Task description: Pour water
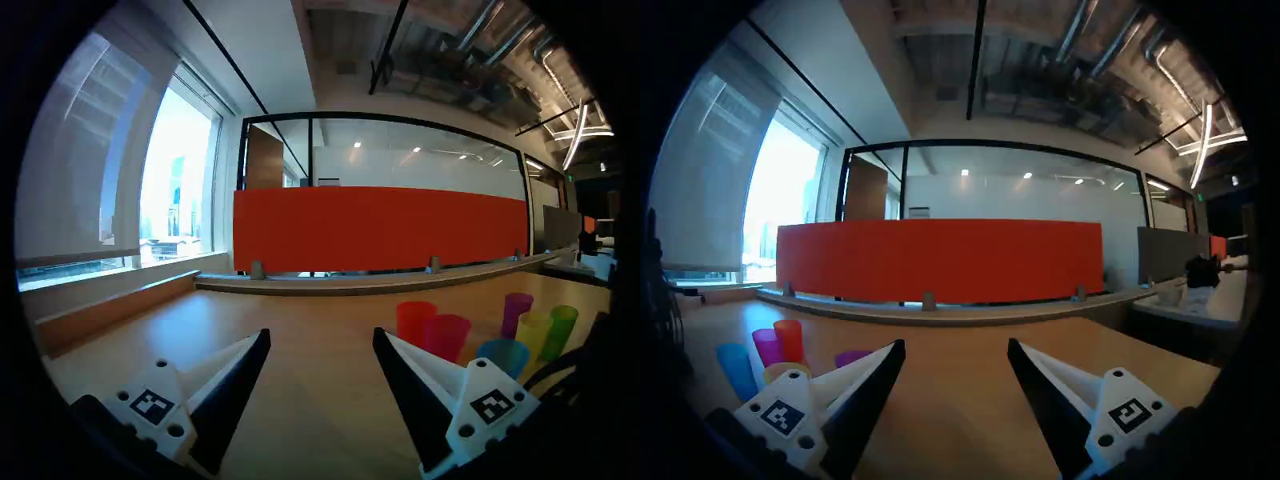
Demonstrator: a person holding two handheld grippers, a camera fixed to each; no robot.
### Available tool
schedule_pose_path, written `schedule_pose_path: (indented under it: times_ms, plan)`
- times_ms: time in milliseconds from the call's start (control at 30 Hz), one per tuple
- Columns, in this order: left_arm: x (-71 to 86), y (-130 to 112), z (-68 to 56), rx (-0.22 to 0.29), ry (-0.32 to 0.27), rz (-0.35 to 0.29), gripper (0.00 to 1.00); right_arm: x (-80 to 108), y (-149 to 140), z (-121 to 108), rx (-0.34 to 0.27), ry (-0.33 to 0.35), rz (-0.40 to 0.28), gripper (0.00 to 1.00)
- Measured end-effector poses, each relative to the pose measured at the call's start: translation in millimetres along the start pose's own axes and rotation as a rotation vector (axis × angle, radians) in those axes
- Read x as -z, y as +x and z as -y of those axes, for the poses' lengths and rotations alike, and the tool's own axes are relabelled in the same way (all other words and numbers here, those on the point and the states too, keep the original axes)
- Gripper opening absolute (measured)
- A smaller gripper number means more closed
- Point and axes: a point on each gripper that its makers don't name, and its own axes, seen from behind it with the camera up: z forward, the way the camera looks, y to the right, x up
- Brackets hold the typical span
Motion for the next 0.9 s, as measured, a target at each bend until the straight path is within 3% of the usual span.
schedule_pose_path:
  times_ms: [533, 900]
  plan:
    - [0.5, 0, 0.2, 0.0, 0.0, 0.0, 0.95, -5.7, -22, 6, 0.001, -0.01, 0.068, 0.99]
    - [0.3, 0, 0.5, 0.0, 0.0, 0.0, 0.95, -5.9, -22, 6, -0.001, -0.006, 0.074, 0.99]
